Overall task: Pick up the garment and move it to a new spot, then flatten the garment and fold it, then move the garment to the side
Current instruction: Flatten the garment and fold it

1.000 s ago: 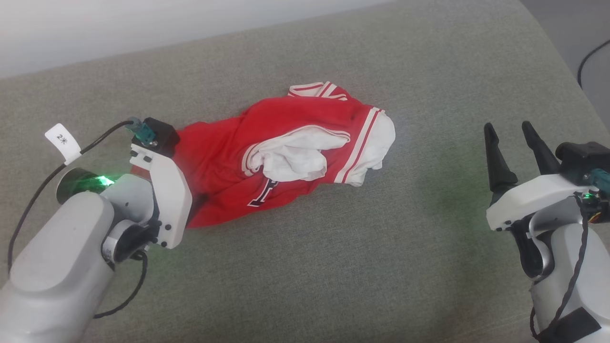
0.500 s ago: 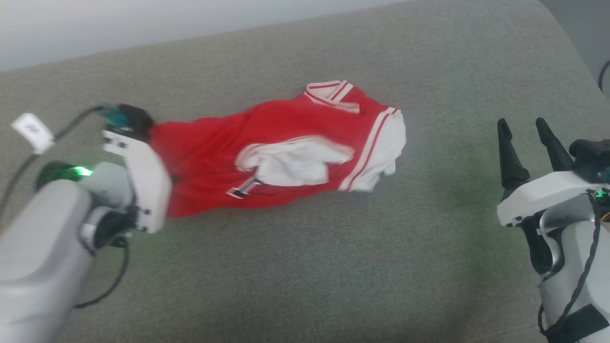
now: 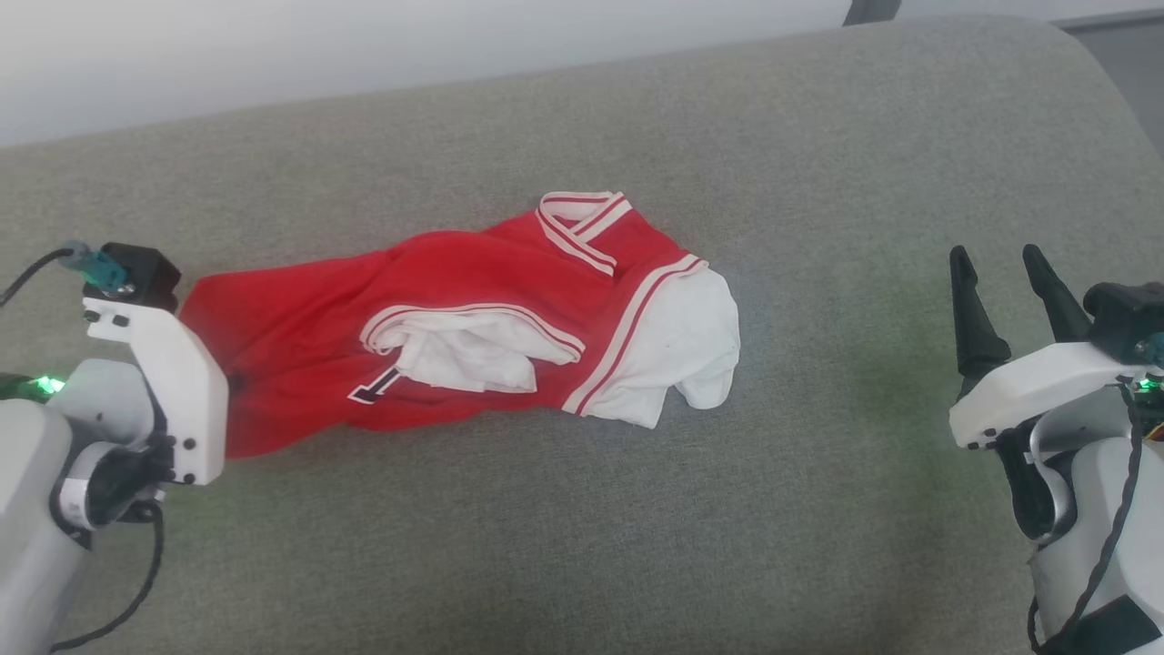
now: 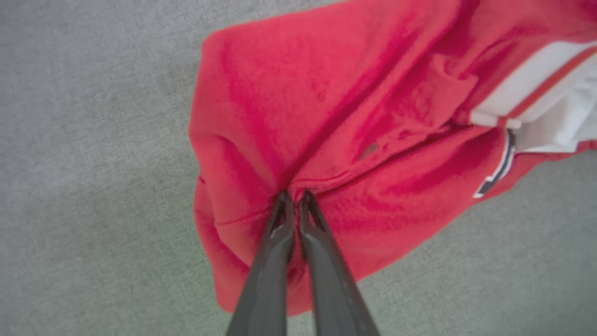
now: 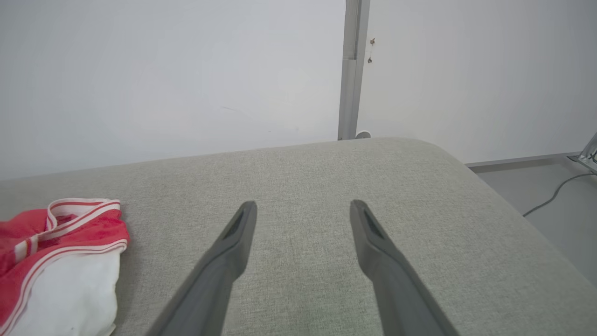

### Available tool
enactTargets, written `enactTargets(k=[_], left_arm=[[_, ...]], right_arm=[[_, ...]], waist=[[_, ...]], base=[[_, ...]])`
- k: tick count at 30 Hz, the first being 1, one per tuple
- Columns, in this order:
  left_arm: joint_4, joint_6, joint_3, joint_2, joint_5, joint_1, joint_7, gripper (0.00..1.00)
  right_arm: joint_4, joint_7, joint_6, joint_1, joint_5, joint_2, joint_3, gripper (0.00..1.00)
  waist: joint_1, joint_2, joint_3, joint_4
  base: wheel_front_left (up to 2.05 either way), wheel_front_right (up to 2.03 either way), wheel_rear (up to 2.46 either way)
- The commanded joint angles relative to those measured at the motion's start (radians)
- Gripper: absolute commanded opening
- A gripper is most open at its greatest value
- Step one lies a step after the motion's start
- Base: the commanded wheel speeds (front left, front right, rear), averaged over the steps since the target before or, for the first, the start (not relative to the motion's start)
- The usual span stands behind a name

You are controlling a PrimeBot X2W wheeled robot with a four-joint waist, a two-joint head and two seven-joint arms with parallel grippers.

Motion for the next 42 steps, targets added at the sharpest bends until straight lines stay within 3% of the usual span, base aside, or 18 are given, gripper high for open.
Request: enactTargets(k=[1, 8, 16, 26, 34, 35, 36, 38, 42], left_arm=[[-0.014, 0.01, 0.0, -0.003, -0.013, 0.01, 0.01, 1.0], [-0.14, 0.048, -0.029, -0.009, 0.011, -0.026, 0.076, 1.0], [-0.278, 0.06, -0.086, -0.066, 0.012, -0.076, 0.152, 1.0], [-0.232, 0.049, -0.141, -0.102, 0.04, -0.11, 0.178, 1.0], [-0.105, 0.03, -0.159, -0.078, 0.104, -0.135, 0.13, 1.0], [-0.092, 0.031, -0.155, -0.083, 0.095, -0.138, 0.125, 0.86], [-0.081, 0.029, -0.152, -0.087, 0.086, -0.139, 0.126, 0.49], [-0.065, 0.024, -0.149, -0.09, 0.079, -0.147, 0.124, 0.0], [-0.064, 0.023, -0.136, -0.096, 0.05, -0.158, 0.138, 0.0]], right_arm=[[-0.008, 0.003, -0.001, 0.004, -0.008, 0.002, 0.003, 1.0], [-0.026, -0.002, -0.001, 0.01, -0.012, 0.008, 0.006, 1.0], [-0.037, -0.01, -0.001, -0.003, -0.007, 0.016, 0.011, 1.0], [-0.021, -0.035, -0.001, -0.026, 0.009, 0.025, 0.029, 1.0], [-0.001, -0.057, -0.001, -0.039, 0.019, 0.026, 0.032, 1.0], [0.002, -0.058, -0.001, -0.039, 0.018, 0.025, 0.03, 1.0], [0.005, -0.059, -0.001, -0.039, 0.017, 0.025, 0.03, 1.0], [0.009, -0.065, -0.001, -0.04, 0.015, 0.024, 0.027, 1.0], [0.017, -0.066, -0.001, -0.042, 0.009, 0.02, 0.023, 1.0]], waist=[[0.0, 0.0, -0.005, 0.004], [0.0, 0.0, -0.02, 0.002], [0.0, 0.0, -0.012, -0.022], [0.0, 0.0, 0.029, -0.073], [0.0, 0.0, 0.059, -0.1], [0.0, 0.0, 0.061, -0.101], [0.0, 0.0, 0.062, -0.101], [0.0, 0.0, 0.065, -0.1], [0.0, 0.0, 0.063, -0.092]], base=[[0.0, 0.0, 0.0], [0.0, 0.0, 0.0], [0.0, 0.0, 0.0], [0.0, 0.0, 0.0], [0.0, 0.0, 0.0], [0.0, 0.0, 0.0], [0.0, 0.0, 0.0], [0.0, 0.0, 0.0], [0.0, 0.0, 0.0]])
